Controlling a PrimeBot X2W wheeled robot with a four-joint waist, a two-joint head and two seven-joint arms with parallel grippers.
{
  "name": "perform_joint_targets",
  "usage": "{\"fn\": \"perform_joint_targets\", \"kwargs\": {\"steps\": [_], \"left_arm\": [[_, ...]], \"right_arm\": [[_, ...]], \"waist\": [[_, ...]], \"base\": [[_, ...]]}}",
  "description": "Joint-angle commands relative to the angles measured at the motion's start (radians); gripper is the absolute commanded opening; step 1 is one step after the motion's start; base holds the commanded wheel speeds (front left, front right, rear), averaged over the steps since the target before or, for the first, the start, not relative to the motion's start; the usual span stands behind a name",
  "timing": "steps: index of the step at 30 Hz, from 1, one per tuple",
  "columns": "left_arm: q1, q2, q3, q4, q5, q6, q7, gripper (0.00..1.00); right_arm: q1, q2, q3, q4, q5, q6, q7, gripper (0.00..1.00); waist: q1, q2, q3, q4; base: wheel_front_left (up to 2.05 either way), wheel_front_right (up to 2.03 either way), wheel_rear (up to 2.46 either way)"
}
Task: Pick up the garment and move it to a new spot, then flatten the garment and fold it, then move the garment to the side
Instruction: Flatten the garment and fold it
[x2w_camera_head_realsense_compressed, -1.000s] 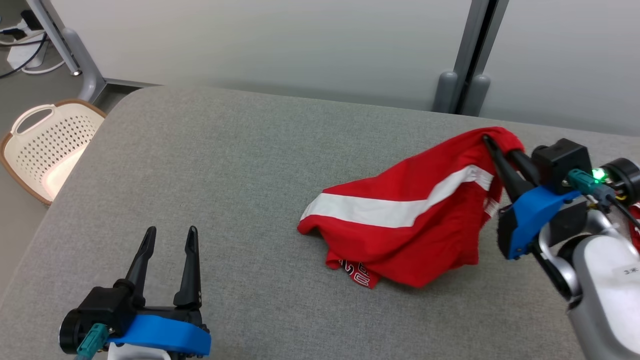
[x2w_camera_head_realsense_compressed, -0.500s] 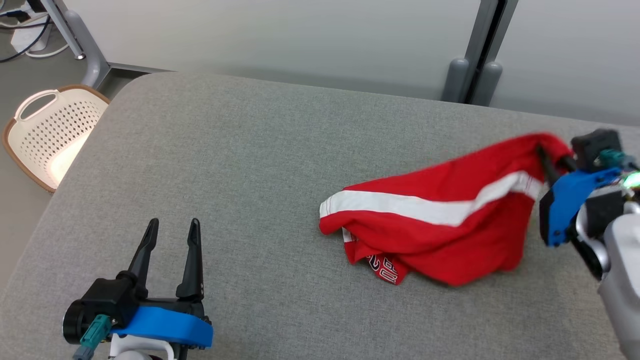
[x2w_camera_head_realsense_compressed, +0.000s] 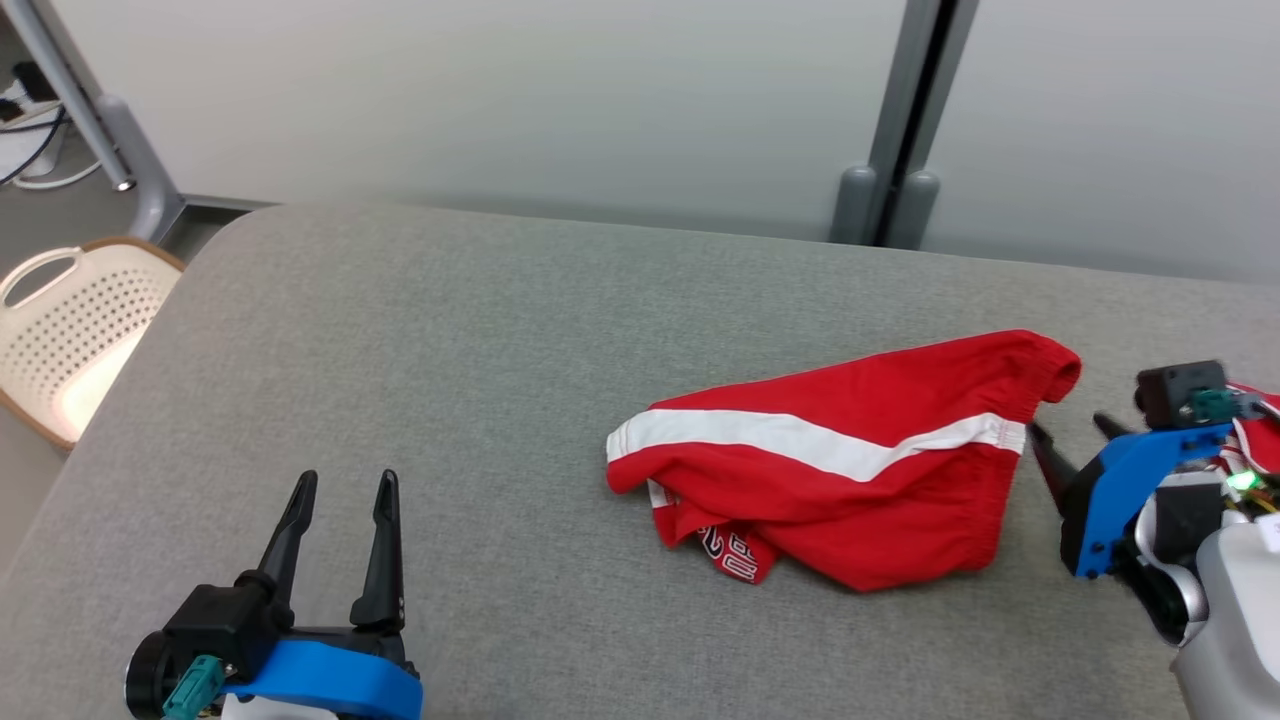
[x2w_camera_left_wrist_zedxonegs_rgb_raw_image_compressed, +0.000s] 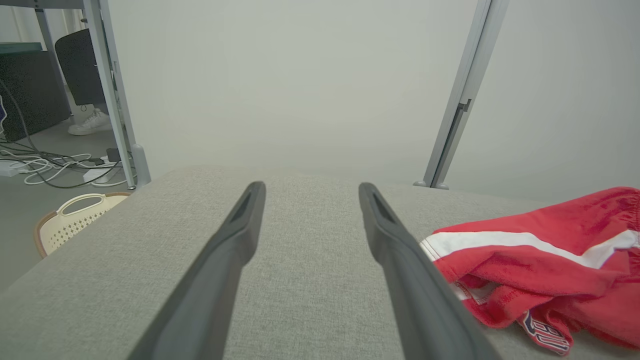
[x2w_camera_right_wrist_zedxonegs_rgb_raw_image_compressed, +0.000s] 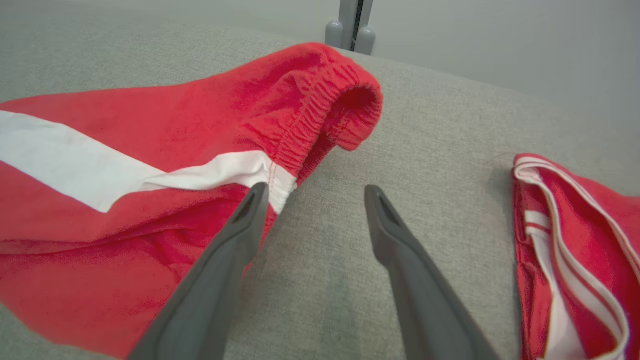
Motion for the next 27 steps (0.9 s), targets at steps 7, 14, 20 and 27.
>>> {"fn": "perform_joint_targets", "kwargs": {"steps": [7,14,20,27], "left_arm": [[0.017,0.004,0.018,-0.006,-0.004,0.007,-0.010,1.00],[0.030,0.003,0.038,0.011,0.002,0.004,-0.015,1.00],[0.036,0.003,0.047,0.026,0.015,0.000,-0.016,1.00],[0.055,-0.002,0.048,0.037,0.020,-0.010,-0.016,1.00]], "right_arm": [[0.184,0.104,-0.119,-0.300,-0.033,0.000,-0.125,1.00],[0.346,0.211,-0.166,-0.528,-0.061,0.000,-0.175,1.00],[0.428,0.238,-0.158,-0.608,-0.062,0.000,-0.146,1.00],[0.470,0.243,-0.152,-0.652,-0.088,0.000,-0.152,1.00]], "waist": [[0.0001,0.0000,-0.018,-0.079],[0.0001,0.0000,-0.028,-0.135],[0.0001,0.0000,-0.038,-0.166],[0.0001,0.0000,-0.051,-0.185]], "base": [[0.00,0.00,0.00],[0.00,0.00,0.00],[0.00,0.00,0.00],[0.00,0.00,0.00]]}}
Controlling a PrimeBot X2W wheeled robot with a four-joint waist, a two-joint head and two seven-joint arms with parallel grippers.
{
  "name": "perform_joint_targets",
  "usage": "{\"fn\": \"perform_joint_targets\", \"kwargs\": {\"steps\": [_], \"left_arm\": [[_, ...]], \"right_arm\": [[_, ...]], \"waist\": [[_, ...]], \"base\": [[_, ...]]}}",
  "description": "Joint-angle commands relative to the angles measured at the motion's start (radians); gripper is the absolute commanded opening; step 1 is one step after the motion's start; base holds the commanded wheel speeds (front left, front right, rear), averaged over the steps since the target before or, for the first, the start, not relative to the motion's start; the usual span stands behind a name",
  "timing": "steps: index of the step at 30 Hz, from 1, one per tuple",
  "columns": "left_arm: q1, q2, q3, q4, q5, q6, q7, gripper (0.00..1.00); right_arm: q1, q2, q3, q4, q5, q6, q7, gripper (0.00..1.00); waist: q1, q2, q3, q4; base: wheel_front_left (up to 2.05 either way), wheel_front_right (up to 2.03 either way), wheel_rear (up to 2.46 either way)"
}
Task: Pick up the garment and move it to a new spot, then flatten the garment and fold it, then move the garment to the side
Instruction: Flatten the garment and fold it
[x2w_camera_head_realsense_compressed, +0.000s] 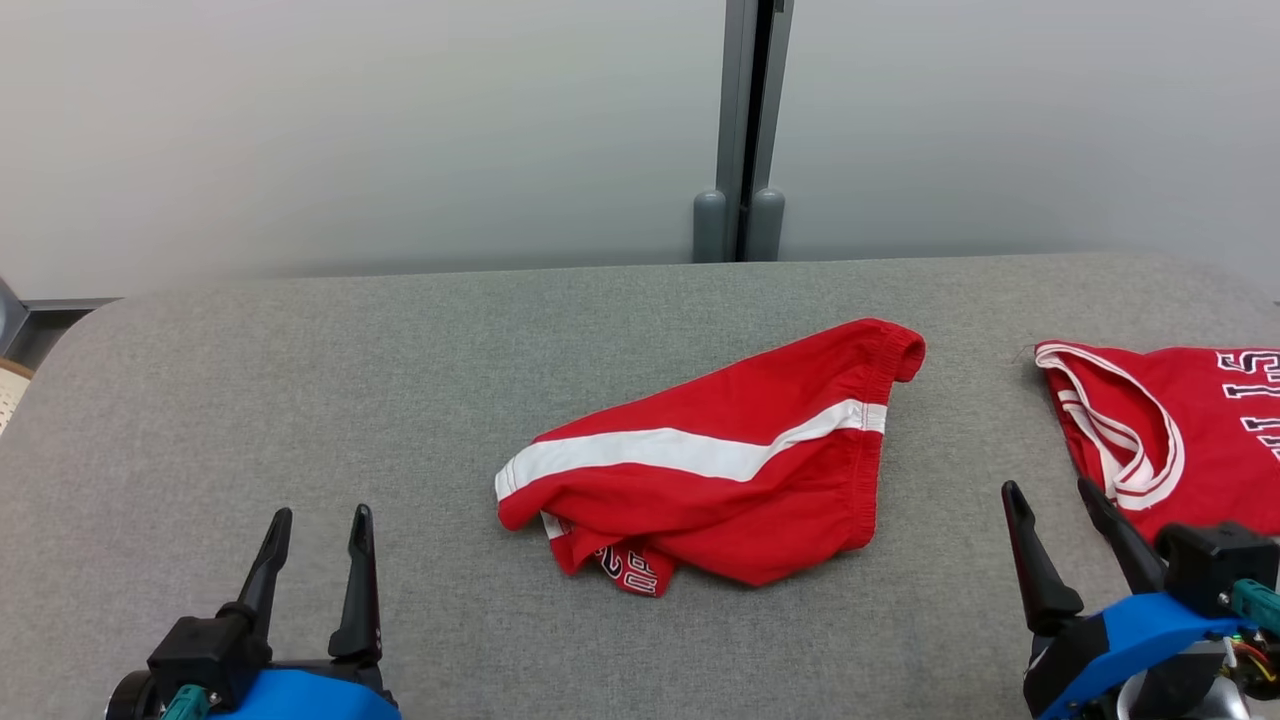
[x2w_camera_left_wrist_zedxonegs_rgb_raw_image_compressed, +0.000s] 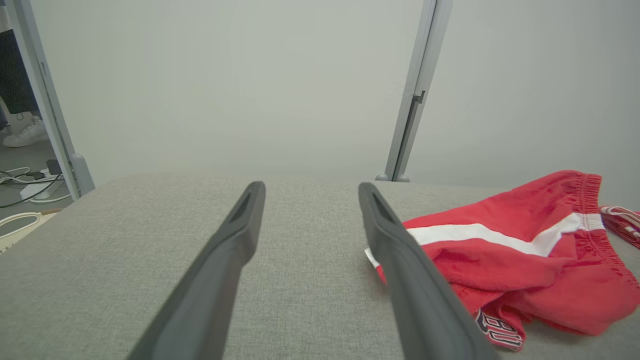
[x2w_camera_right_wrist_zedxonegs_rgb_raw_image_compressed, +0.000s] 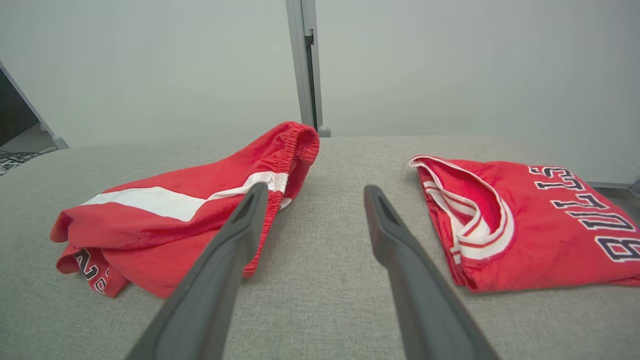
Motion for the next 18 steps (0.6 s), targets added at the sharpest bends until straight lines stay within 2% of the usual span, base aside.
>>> {"fn": "perform_joint_targets", "kwargs": {"steps": [1,13,18], "left_arm": [[0.011,0.001,-0.001,0.006,0.007,-0.003,-0.004,1.00],[-0.005,0.000,-0.014,0.020,-0.005,-0.002,0.018,1.00],[-0.041,-0.011,-0.020,-0.006,-0.039,-0.005,0.088,1.00]], "right_arm": [[0.020,0.003,0.001,-0.006,-0.010,0.001,-0.007,1.00],[0.026,0.004,0.009,0.006,0.005,0.001,-0.010,1.00],[-0.037,0.003,0.041,0.014,-0.007,0.000,0.076,1.00]], "waist": [[0.0001,0.0000,-0.002,-0.003],[0.0001,0.0000,0.004,0.000],[0.0001,0.0000,0.025,-0.004]], "base": [[0.00,0.00,0.00],[0.00,0.00,0.00],[0.00,0.00,0.00]]}}
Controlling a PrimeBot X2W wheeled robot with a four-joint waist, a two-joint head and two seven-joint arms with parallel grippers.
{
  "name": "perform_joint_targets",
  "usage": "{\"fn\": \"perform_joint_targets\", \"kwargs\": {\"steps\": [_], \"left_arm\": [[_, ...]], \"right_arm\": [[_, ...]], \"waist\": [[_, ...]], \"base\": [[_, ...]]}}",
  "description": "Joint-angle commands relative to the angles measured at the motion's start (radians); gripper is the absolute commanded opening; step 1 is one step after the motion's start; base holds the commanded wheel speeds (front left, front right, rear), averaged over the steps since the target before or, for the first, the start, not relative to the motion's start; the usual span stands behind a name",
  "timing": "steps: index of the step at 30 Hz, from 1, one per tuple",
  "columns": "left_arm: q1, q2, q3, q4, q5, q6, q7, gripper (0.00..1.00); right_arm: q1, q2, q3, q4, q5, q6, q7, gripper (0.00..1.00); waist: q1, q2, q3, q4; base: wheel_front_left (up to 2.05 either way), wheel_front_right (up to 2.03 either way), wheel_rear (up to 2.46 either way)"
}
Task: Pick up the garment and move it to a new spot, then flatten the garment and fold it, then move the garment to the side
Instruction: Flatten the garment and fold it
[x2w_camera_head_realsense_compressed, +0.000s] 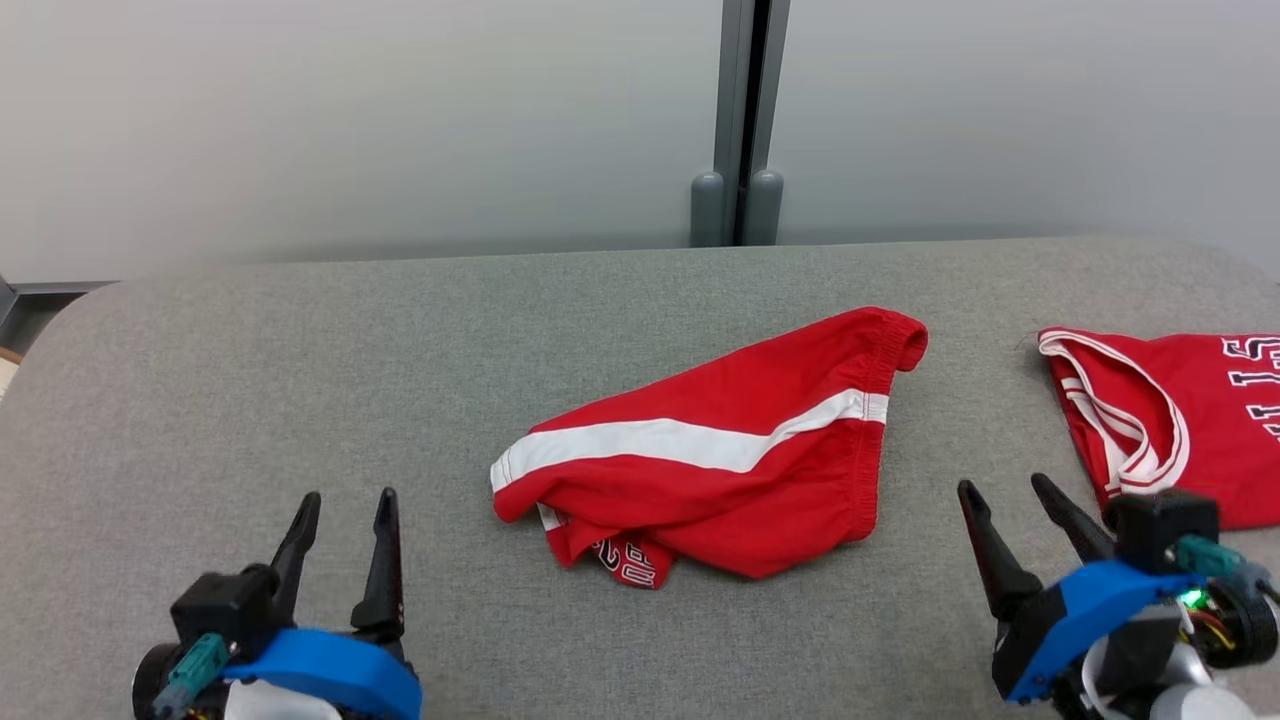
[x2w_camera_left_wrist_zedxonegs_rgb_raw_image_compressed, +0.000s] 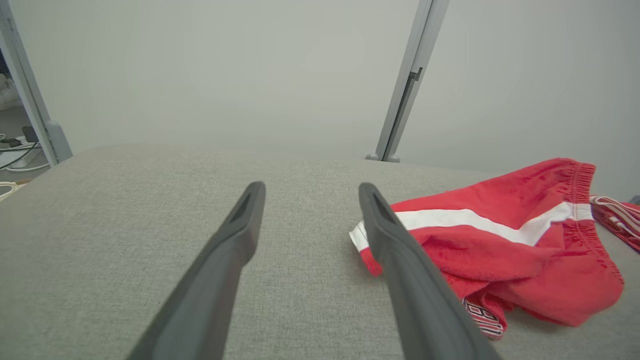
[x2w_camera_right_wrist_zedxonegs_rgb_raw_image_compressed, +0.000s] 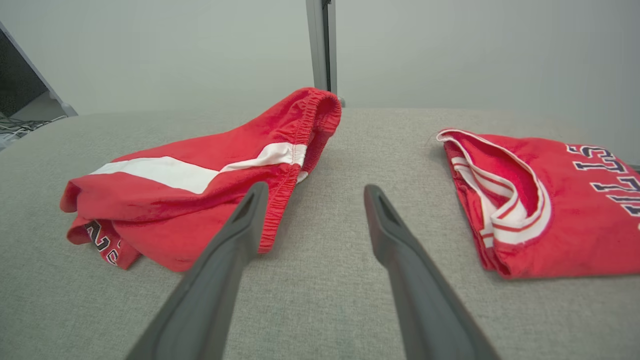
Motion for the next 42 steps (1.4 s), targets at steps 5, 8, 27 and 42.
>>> {"fn": "perform_joint_targets", "kwargs": {"steps": [5,8,27,42], "left_arm": [[-0.068,-0.009,-0.013,0.001,-0.036,-0.004,0.108,1.00],[-0.127,-0.005,-0.025,0.043,-0.069,-0.027,0.197,1.00],[-0.463,-0.158,-0.060,0.430,-0.256,-0.101,0.480,1.00],[-0.554,-0.169,-0.070,0.571,-0.280,-0.113,0.549,1.00]], "right_arm": [[-0.138,0.000,-0.003,0.037,0.028,0.001,0.150,1.00],[-0.232,0.000,-0.011,0.096,0.032,0.001,0.223,1.00],[-0.560,0.000,0.055,0.536,0.105,0.001,0.143,1.00],[-0.609,0.000,0.118,0.609,0.153,0.001,0.077,1.00]], "waist": [[0.0000,-0.0001,0.039,-0.001],[0.0000,-0.0001,0.066,0.007],[0.0000,-0.0001,0.170,0.011],[0.0000,-0.0001,0.211,-0.026]], "base": [[0.00,0.00,0.00],[0.00,0.00,0.00],[0.00,0.00,0.00],[0.00,0.00,0.00]]}}
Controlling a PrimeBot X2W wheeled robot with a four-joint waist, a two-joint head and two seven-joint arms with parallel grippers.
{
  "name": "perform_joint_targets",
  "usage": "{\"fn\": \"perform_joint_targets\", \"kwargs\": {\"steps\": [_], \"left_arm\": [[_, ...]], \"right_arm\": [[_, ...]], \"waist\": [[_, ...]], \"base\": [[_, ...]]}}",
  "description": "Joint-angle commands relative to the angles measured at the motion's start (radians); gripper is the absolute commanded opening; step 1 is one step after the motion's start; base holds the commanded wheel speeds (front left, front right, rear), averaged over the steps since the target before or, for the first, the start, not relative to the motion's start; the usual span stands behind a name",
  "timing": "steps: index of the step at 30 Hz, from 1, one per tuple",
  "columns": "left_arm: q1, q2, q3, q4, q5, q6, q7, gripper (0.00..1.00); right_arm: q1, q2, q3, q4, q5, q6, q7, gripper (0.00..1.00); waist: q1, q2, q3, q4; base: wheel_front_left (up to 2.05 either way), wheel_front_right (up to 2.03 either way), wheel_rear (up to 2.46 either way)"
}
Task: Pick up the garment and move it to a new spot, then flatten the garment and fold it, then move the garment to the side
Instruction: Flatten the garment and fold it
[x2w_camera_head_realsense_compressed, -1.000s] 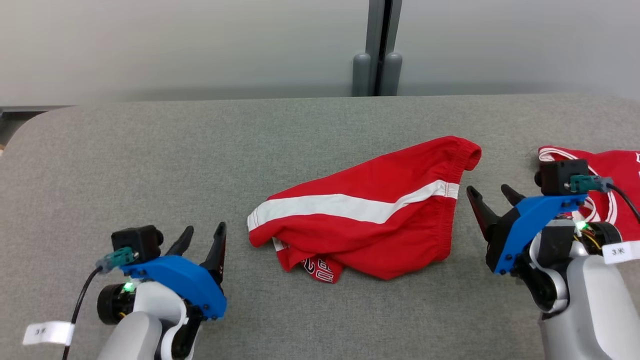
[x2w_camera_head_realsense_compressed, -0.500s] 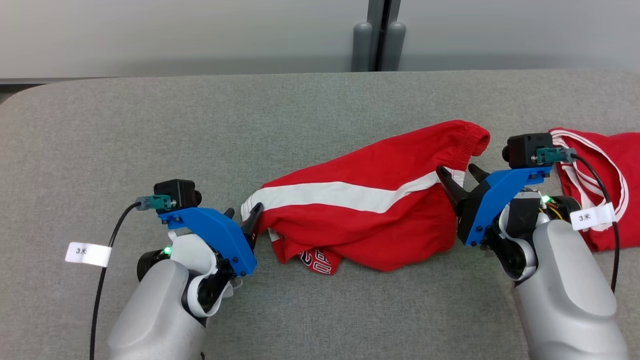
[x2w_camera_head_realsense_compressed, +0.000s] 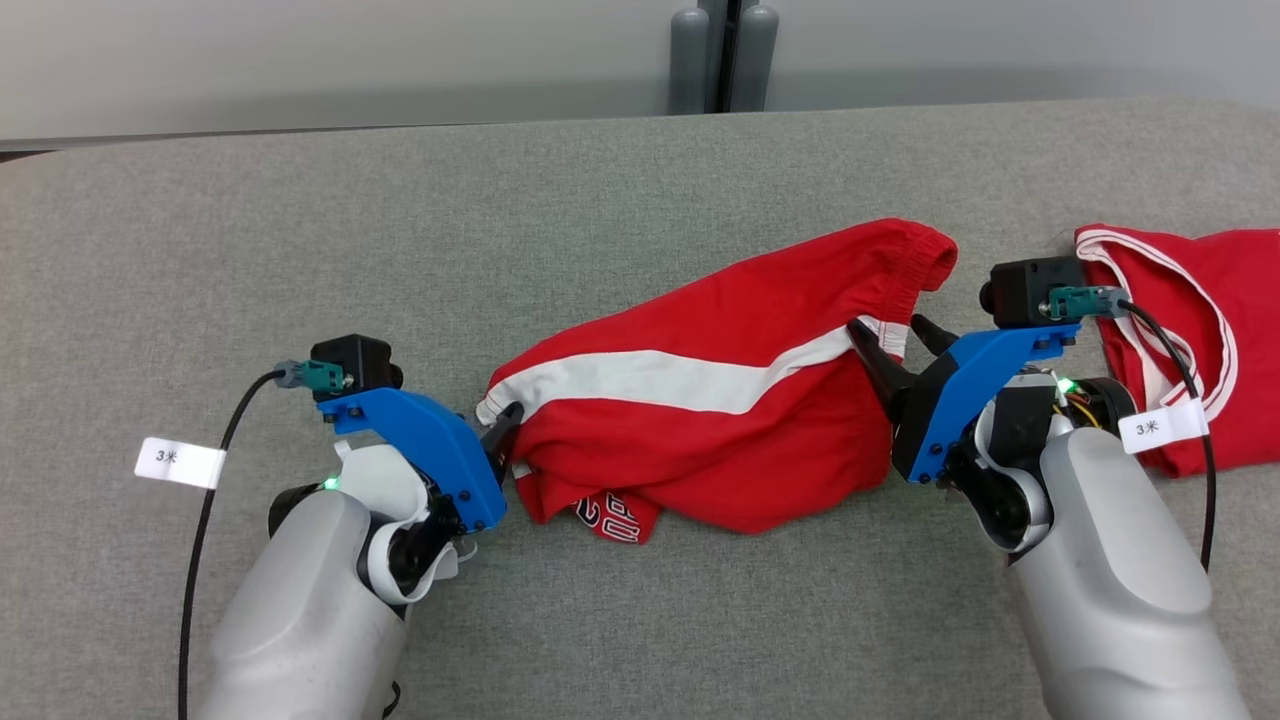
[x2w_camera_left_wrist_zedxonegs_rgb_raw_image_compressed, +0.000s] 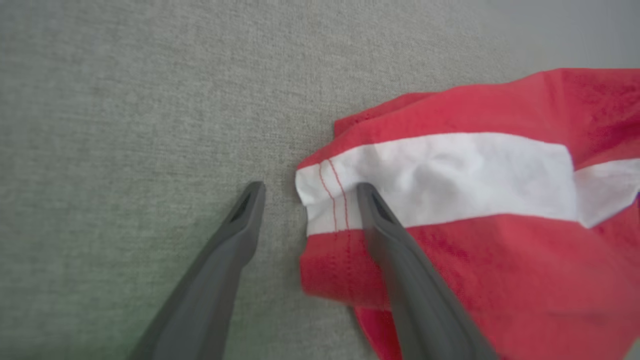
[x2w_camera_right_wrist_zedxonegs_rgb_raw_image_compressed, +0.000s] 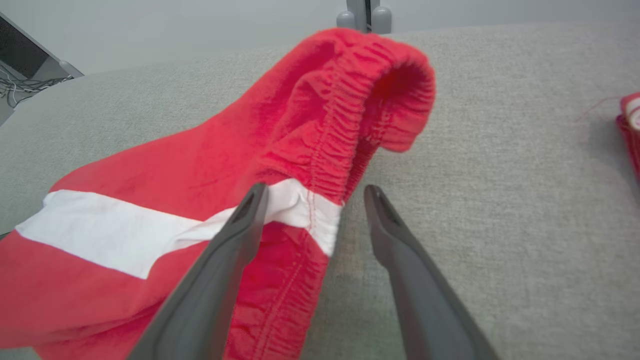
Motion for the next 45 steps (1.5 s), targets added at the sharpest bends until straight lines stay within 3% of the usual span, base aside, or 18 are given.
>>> {"fn": "perform_joint_targets", "kwargs": {"steps": [1,11,12,13,14,15,20,29,34,37,40,43,45], "left_arm": [[-0.015,-0.004,-0.001,0.006,0.001,-0.002,0.001,1.00],[-0.022,-0.014,-0.059,0.042,0.016,-0.003,0.077,1.00],[-0.023,-0.015,-0.063,0.043,0.016,-0.004,0.082,0.88],[-0.024,-0.016,-0.068,0.041,0.018,-0.007,0.083,0.63],[-0.024,-0.018,-0.070,0.035,0.017,-0.012,0.082,0.25],[-0.024,-0.018,-0.070,0.028,0.016,-0.016,0.074,0.00],[-0.026,0.012,-0.062,-0.024,0.041,-0.024,-0.020,0.00],[0.070,0.031,-0.054,-0.189,0.102,0.012,-0.249,0.00],[0.129,0.040,-0.056,-0.280,0.112,0.029,-0.297,0.00],[0.147,0.045,-0.059,-0.320,0.114,0.038,-0.292,0.00],[0.157,0.048,-0.059,-0.348,0.112,0.048,-0.285,0.00],[0.166,0.054,-0.057,-0.368,0.109,0.058,-0.279,0.00],[0.169,0.055,-0.057,-0.374,0.107,0.061,-0.277,0.00]], "right_arm": [[-0.018,0.000,-0.001,0.001,0.006,0.001,-0.004,1.00],[-0.027,0.000,0.003,-0.016,0.018,0.001,-0.015,1.00],[-0.027,0.000,0.001,-0.017,0.017,0.001,-0.015,1.00],[-0.028,0.000,0.000,-0.018,0.016,0.001,-0.015,1.00],[-0.028,0.000,-0.001,-0.019,0.015,0.001,-0.015,1.00],[-0.027,0.000,-0.002,-0.020,0.013,0.001,-0.014,1.00],[-0.018,0.000,0.002,-0.029,0.010,0.001,-0.013,1.00],[0.033,0.000,-0.023,-0.075,-0.012,0.000,-0.032,1.00],[0.046,0.000,-0.044,-0.084,-0.030,0.001,-0.027,1.00],[0.057,0.000,-0.049,-0.088,-0.022,0.001,-0.021,0.86],[0.079,0.000,-0.049,-0.106,-0.017,0.001,-0.012,0.81],[0.108,0.000,-0.049,-0.136,-0.003,0.001,-0.003,0.61],[0.119,0.000,-0.049,-0.146,0.001,0.001,-0.002,0.64]], "waist": [[0.0000,0.0000,0.006,0.000],[0.0000,0.0000,0.031,0.003],[0.0000,0.0000,0.032,0.003],[0.0000,0.0000,0.032,0.003],[0.0000,0.0000,0.033,0.004],[0.0000,0.0000,0.032,0.004],[0.0000,0.0000,0.030,0.010],[0.0000,0.0000,0.053,0.037],[0.0000,0.0000,0.063,0.047],[0.0000,0.0000,0.064,0.052],[0.0000,0.0000,0.059,0.053],[0.0000,0.0000,0.050,0.046],[0.0000,0.0000,0.047,0.043]], "base": [[0.00,0.00,0.00],[0.00,0.00,0.00],[0.00,0.00,0.00],[0.00,0.00,0.00],[0.00,0.00,0.00],[0.00,0.00,0.00],[0.00,0.00,0.00],[0.00,0.00,0.00],[0.00,0.00,0.00],[0.00,0.00,0.00],[0.00,0.00,0.00],[0.00,0.00,0.00],[0.00,0.00,0.00]]}}
